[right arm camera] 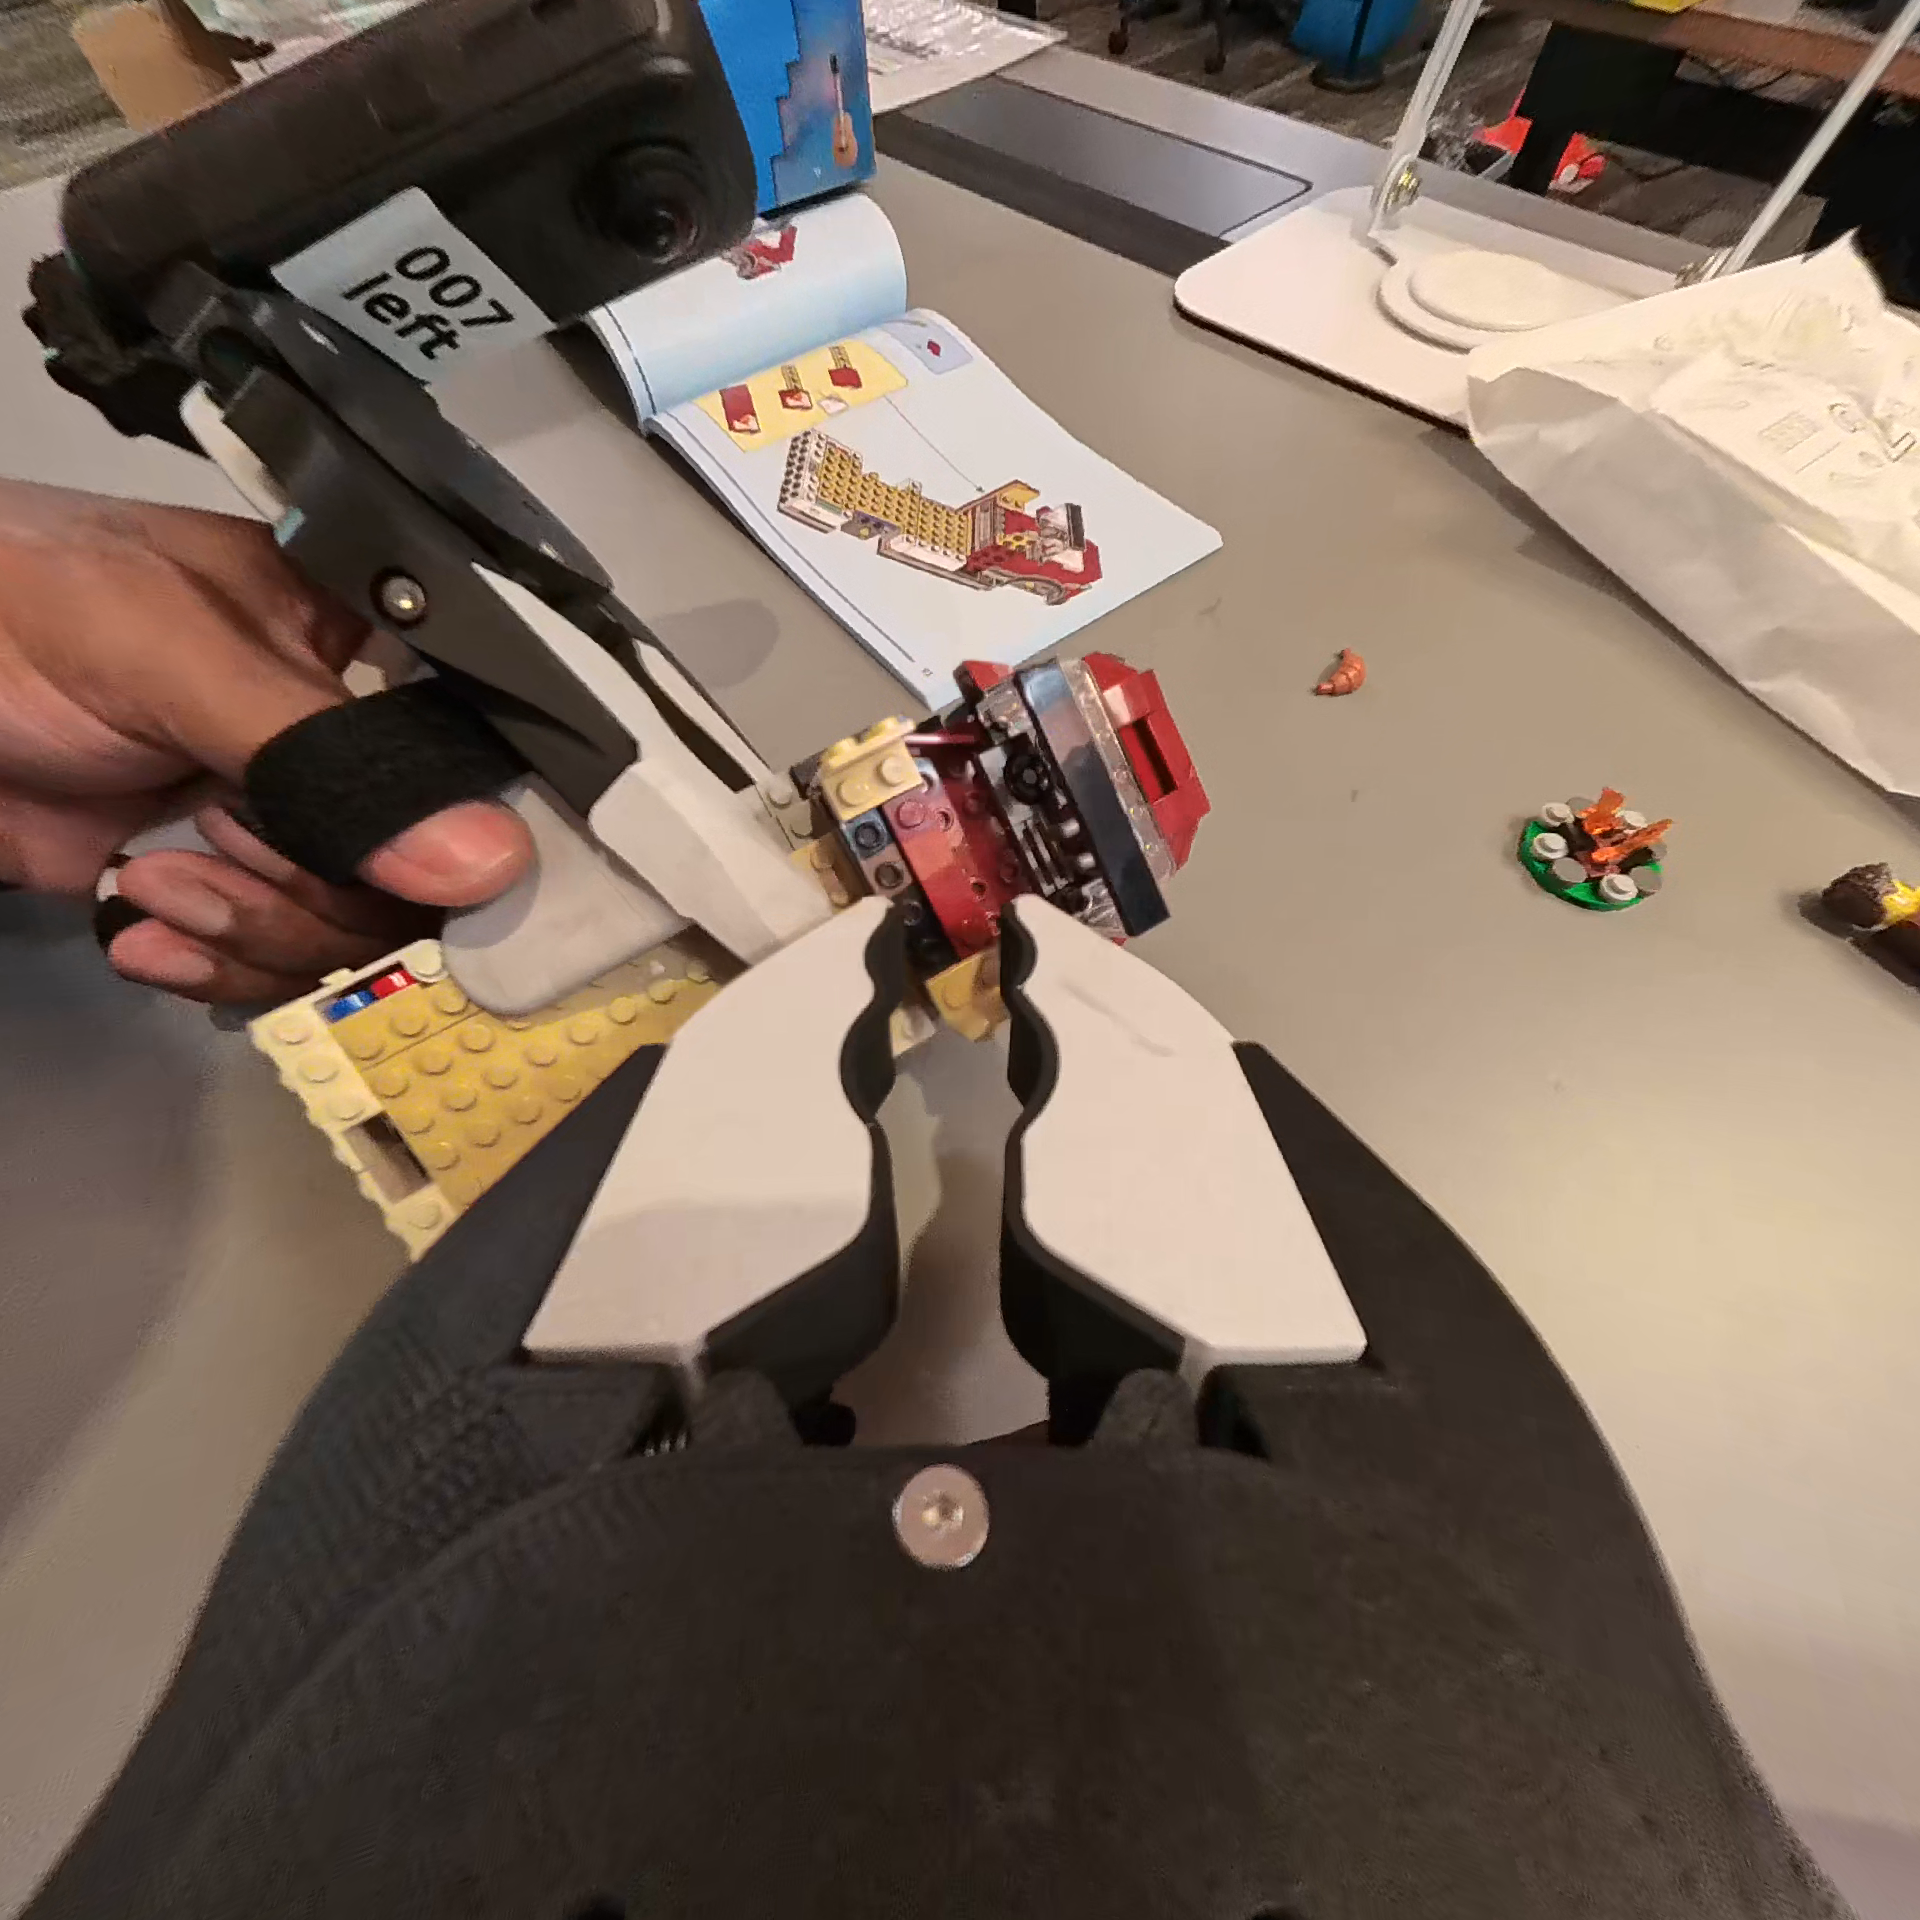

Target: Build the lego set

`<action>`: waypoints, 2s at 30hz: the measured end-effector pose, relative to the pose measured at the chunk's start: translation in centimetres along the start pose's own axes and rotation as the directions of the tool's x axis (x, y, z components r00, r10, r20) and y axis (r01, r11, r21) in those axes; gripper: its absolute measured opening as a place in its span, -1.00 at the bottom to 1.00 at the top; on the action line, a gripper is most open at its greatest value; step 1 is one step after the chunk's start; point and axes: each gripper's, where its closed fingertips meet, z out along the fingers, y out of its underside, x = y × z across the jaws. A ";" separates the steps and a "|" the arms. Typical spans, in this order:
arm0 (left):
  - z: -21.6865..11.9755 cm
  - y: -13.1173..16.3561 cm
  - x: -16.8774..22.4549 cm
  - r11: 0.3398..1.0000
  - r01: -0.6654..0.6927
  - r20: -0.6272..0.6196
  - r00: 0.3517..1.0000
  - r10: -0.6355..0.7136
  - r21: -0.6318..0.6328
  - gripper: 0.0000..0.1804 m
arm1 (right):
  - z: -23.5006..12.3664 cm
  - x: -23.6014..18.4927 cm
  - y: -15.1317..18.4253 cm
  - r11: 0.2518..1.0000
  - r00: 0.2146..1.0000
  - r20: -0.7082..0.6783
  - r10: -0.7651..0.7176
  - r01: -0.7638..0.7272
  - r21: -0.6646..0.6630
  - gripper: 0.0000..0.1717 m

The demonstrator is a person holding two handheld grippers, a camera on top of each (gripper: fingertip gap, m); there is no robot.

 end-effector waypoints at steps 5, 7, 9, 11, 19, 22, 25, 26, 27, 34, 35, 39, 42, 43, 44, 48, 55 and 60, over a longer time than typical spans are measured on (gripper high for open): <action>-0.4 0.0 0.1 1.000 0.009 -0.013 1.000 -0.009 0.000 -0.47 | 0.6 -0.3 0.5 0.999 1.000 0.012 -0.012 0.012 -0.033 -0.89; -0.7 -0.3 -0.4 0.999 -0.034 0.049 0.998 0.034 0.011 -0.34 | 0.6 -0.4 0.4 1.000 1.000 0.009 -0.016 0.017 -0.024 -0.94; -1.0 -0.6 -0.8 0.997 -0.075 0.103 0.992 0.073 0.012 -0.26 | 0.6 -0.5 0.1 1.000 1.000 0.019 -0.007 0.007 -0.010 -0.97; -1.1 -0.5 -0.8 0.997 -0.072 0.091 0.993 0.071 0.007 -0.24 | 0.8 -0.4 0.2 1.000 1.000 0.009 -0.010 0.010 -0.024 -0.94; -2.3 -0.6 -1.3 0.994 -0.105 0.095 0.990 0.101 0.038 -0.17 | 0.6 -0.6 -0.4 1.000 1.000 0.015 -0.008 0.008 0.014 -0.90; -3.2 -0.9 -1.9 0.984 -0.169 0.132 0.978 0.160 0.059 -0.04 | 0.5 -0.4 -0.3 1.000 1.000 0.005 -0.006 0.006 0.019 -0.88; -4.7 -1.5 -2.1 0.954 -0.284 0.156 0.951 0.267 0.099 -0.02 | 0.0 0.1 -0.7 0.999 1.000 -0.010 0.000 0.000 0.045 -0.86; -5.2 -1.6 -2.1 0.939 -0.326 0.150 0.939 0.309 0.107 -0.02 | -0.1 0.3 -0.9 0.999 1.000 -0.015 0.004 -0.003 0.050 -0.87; -5.8 -1.7 -2.0 0.921 -0.371 0.142 0.924 0.354 0.116 -0.01 | -0.2 0.6 -1.0 0.999 1.000 -0.018 0.008 -0.007 0.052 -0.87; -9.1 -1.7 -1.7 0.774 -0.616 0.019 0.784 0.620 0.145 -0.06 | -0.7 1.9 -3.2 0.997 1.000 -0.013 -0.022 0.023 0.075 -0.80; -9.6 -1.9 -1.7 0.769 -0.619 0.005 0.779 0.627 0.159 -0.06 | -0.8 2.3 -3.7 0.996 0.999 -0.020 -0.029 0.030 0.086 -0.79; -11.1 -3.3 -2.1 0.788 -0.566 -0.004 0.812 0.584 0.241 -0.12 | 0.0 3.8 -4.6 0.993 0.999 -0.035 -0.026 0.030 0.112 -0.77; -11.9 -3.5 -3.0 0.781 -0.574 0.050 0.812 0.581 0.246 -0.12 | 0.7 4.2 -4.4 0.992 1.000 -0.025 0.006 -0.002 0.126 -0.76; -12.2 -3.6 -2.9 0.783 -0.563 0.046 0.818 0.573 0.262 -0.13 | 0.8 4.3 -4.3 0.992 1.000 -0.031 0.007 -0.003 0.130 -0.76; -12.3 -3.6 -3.0 0.790 -0.549 0.040 0.827 0.561 0.272 -0.13 | 0.8 4.6 -4.2 0.990 0.999 -0.046 0.004 0.002 0.138 -0.76; -12.4 -3.1 -3.1 0.812 -0.525 0.011 0.841 0.540 0.254 -0.13 | 0.8 5.2 -4.0 0.987 0.998 -0.054 0.029 -0.021 0.157 -0.75; -12.5 -2.9 -3.3 0.817 -0.525 0.011 0.843 0.538 0.238 -0.12 | 0.8 6.5 -3.5 0.986 0.995 -0.088 0.049 -0.034 0.163 -0.76; -12.7 -3.1 -3.6 0.831 -0.495 0.004 0.860 0.511 0.253 -0.13 | 1.6 6.5 -2.2 0.990 0.995 -0.080 0.066 -0.056 0.129 -0.76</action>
